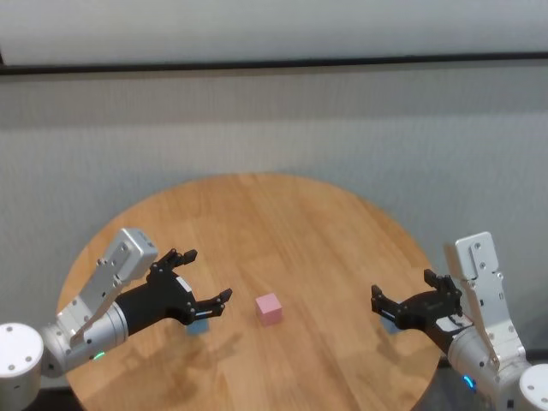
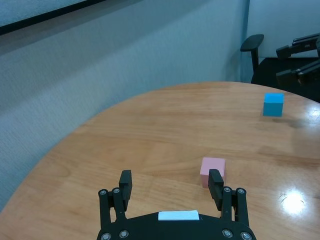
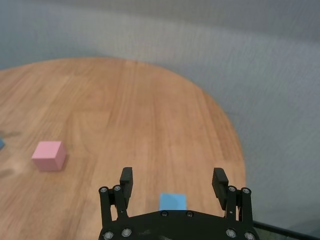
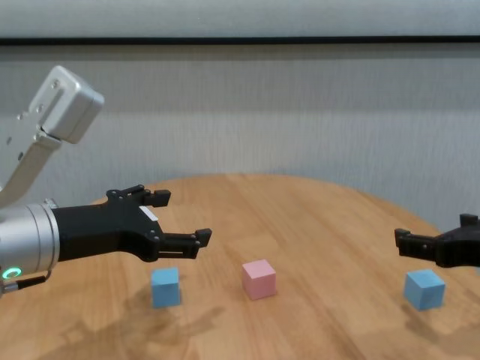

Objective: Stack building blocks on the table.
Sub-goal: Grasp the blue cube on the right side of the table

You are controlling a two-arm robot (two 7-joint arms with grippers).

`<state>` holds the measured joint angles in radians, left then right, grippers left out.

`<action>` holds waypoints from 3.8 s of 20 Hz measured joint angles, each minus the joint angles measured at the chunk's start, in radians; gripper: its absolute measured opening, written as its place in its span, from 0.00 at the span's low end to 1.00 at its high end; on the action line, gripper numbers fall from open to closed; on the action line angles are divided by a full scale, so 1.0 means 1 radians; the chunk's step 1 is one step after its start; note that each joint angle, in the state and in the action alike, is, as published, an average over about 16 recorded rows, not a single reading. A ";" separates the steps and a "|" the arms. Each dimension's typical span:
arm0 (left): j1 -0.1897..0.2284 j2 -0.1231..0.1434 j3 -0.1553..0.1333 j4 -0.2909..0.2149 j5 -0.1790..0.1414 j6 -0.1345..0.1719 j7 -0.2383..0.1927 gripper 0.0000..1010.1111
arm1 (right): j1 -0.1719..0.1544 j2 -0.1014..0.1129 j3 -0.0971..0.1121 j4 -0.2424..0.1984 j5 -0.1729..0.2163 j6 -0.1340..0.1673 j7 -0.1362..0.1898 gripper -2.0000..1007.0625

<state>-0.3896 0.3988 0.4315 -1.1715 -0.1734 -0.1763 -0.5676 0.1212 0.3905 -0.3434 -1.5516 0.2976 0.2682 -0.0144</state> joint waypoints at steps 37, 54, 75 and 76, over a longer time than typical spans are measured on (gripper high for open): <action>0.000 0.000 0.000 0.000 0.000 0.000 0.000 0.99 | -0.032 -0.051 0.030 0.039 -0.089 0.020 0.043 0.99; 0.000 0.000 0.000 0.000 0.000 0.000 0.000 0.99 | -0.025 -0.078 0.052 0.078 -0.123 0.028 0.067 0.99; 0.000 0.000 0.000 0.000 0.000 0.000 0.000 0.99 | -0.018 -0.116 0.077 0.138 -0.159 0.004 0.106 0.99; 0.000 0.000 0.000 0.000 0.000 0.000 0.000 0.99 | -0.017 -0.118 0.078 0.141 -0.161 0.002 0.108 0.99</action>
<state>-0.3897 0.3986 0.4315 -1.1714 -0.1734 -0.1761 -0.5677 0.1037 0.2730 -0.2651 -1.4101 0.1367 0.2702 0.0935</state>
